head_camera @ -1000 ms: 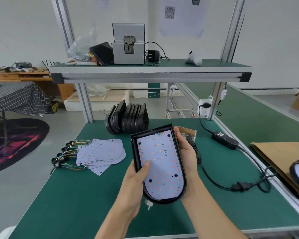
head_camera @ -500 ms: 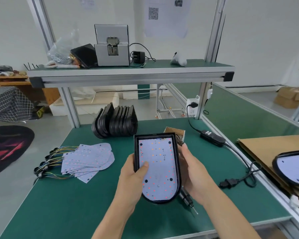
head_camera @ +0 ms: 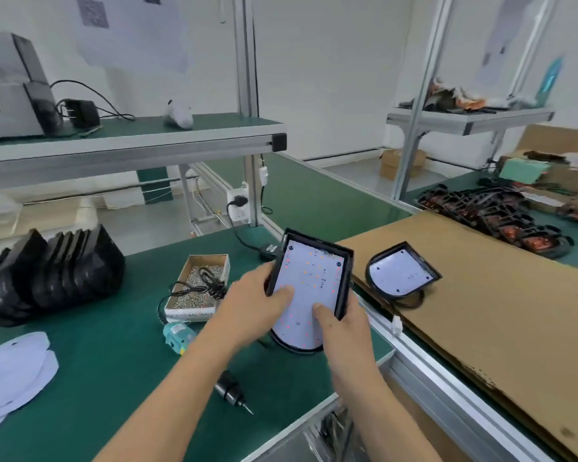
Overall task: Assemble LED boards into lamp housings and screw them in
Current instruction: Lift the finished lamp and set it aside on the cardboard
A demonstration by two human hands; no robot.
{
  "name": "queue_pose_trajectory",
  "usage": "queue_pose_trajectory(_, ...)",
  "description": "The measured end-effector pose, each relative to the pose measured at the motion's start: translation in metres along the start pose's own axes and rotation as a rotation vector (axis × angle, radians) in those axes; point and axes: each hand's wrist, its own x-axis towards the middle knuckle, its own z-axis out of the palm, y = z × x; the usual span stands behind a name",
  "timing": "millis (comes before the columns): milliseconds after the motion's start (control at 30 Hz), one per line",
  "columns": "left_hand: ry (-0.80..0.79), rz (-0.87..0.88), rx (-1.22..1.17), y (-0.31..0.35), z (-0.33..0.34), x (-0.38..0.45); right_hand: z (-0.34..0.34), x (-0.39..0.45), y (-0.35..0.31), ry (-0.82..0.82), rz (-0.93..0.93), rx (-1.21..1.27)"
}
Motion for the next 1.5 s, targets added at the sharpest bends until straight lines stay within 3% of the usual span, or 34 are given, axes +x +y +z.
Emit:
queue_pose_trajectory(100, -0.099, -0.014, 0.125, 0.028, 0.037, 0.043, -0.034, 0.023, -0.003, 0.163, 0.051, 0.125)
queue_pose_trajectory(267, -0.202, 0.074, 0.078, 0.076, 0.111, 0.100, -0.097, 0.071, -0.008, 0.387, 0.094, 0.232)
queue_pose_trajectory(500, -0.290, 0.156, -0.027, 0.082, 0.187, 0.126, -0.152, 0.117, 0.010, 0.499, 0.242, 0.442)
queue_pose_trajectory(667, -0.309, 0.171, -0.047, 0.062, 0.207, 0.138, -0.155, 0.135, 0.026, 0.557, 0.279, 0.147)
queue_pose_trajectory(833, -0.291, 0.239, -0.060, 0.046, 0.220, 0.140, -0.154, 0.152, 0.036, 0.651, 0.304, 0.134)
queue_pose_trajectory(1067, -0.286, 0.251, 0.027, 0.041, 0.228, 0.150, -0.141, 0.164, 0.041, 0.787, 0.371, -0.205)
queue_pose_trajectory(1400, -0.270, 0.269, 0.047, 0.027, 0.212, 0.177, -0.123, 0.195, 0.048, 0.641, 0.380, -0.296)
queue_pose_trajectory(1500, -0.289, 0.260, 0.070, 0.020, 0.210, 0.181, -0.122, 0.199, 0.048, 0.656, 0.455, -0.516)
